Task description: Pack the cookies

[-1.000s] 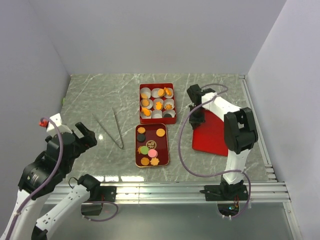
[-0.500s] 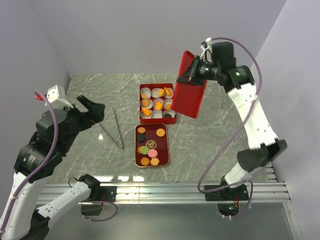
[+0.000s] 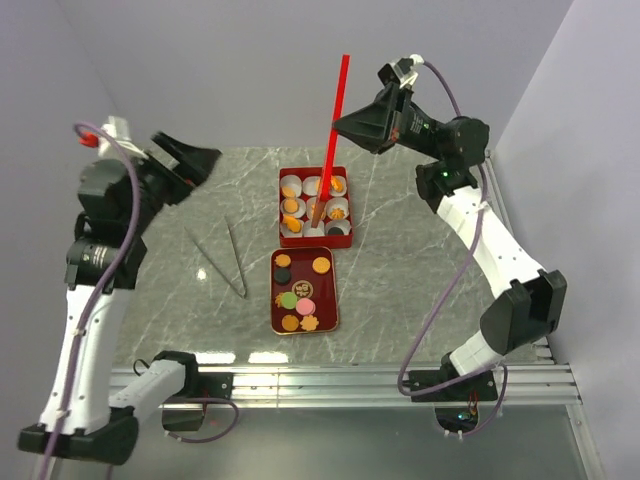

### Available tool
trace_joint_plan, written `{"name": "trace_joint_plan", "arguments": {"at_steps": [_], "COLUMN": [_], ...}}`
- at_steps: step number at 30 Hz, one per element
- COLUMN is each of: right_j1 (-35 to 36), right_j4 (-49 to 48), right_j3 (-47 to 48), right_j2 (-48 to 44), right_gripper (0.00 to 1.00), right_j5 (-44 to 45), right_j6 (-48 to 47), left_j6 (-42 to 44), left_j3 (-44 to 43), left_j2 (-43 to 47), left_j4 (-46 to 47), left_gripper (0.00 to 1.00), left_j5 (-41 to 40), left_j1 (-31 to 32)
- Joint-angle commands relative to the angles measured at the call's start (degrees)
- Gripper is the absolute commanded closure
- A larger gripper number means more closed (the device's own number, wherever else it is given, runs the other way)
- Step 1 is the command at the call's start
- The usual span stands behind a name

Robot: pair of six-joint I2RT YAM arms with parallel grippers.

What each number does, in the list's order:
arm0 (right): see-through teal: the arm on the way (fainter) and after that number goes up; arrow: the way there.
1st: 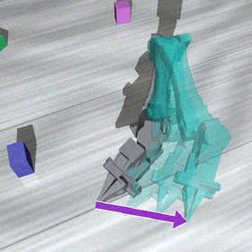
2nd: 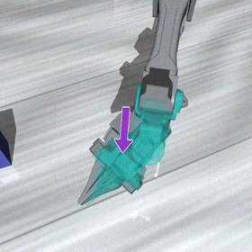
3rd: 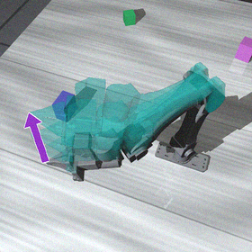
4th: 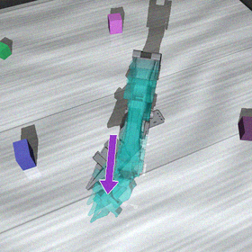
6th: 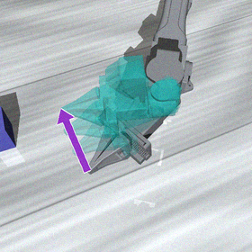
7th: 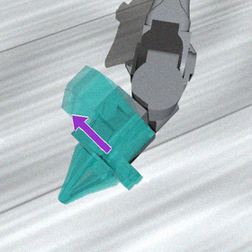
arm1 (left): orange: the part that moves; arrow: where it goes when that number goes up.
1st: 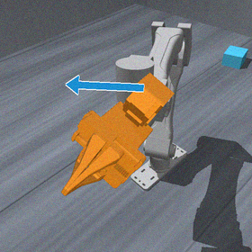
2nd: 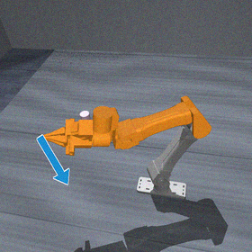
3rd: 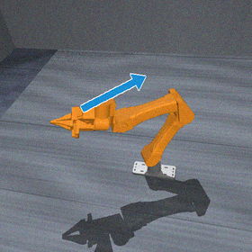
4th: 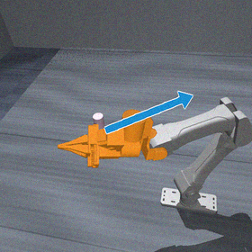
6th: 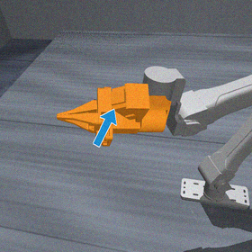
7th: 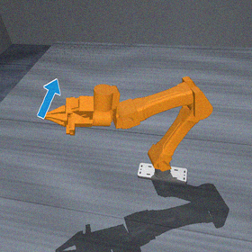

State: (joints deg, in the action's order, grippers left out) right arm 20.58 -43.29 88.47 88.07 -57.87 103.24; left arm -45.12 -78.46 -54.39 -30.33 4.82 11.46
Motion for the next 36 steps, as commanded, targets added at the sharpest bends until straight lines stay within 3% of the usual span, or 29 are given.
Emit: {"name": "trace_joint_plan", "arguments": {"at_steps": [1,2,5,7,13,18,22,26,36], "right_j1": [0.60,0.78,2.18,2.88,7.63,11.49,13.95,15.80,19.14], "right_j4": [-35.81,-40.16,-51.79,-52.43,-54.08,-54.45,-54.88,-55.06,-54.18], "right_j3": [0.83,0.48,0.74,1.44,7.85,11.63,14.45,17.52,26.14], "right_j2": [1.56,2.71,6.67,7.64,12.11,14.84,17.39,19.33,24.51], "right_gripper": [1.00,1.00,1.00,1.00,1.00,1.00,1.00,1.00,1.00], "right_j5": [2.83,4.85,13.55,15.68,20.14,23.23,24.99,26.58,27.54], "right_j6": [25.36,28.82,38.25,38.70,40.10,40.81,41.60,42.13,43.10], "left_j6": [-9.24,-11.80,-25.42,-34.10,-51.43,-49.98,-53.30,-52.00,-56.47], "left_j3": [2.23,3.99,12.69,18.39,27.64,26.34,28.53,28.27,28.44], "left_j2": [-0.72,-0.54,-0.89,-1.24,-4.05,-5.99,-7.13,-7.31,-10.03], "left_j4": [13.33,16.76,36.42,51.07,82.38,81.22,86.65,84.82,90.70], "left_gripper": [0.01,0.01,0.00,0.01,0.01,0.00,0.01,0.01,0.01], "left_j5": [19.23,25.96,35.93,37.98,40.71,42.29,42.11,42.46,43.26], "left_j1": [-11.18,-13.29,-17.61,-17.88,-17.71,-17.18,-17.18,-16.56,-15.16]}}
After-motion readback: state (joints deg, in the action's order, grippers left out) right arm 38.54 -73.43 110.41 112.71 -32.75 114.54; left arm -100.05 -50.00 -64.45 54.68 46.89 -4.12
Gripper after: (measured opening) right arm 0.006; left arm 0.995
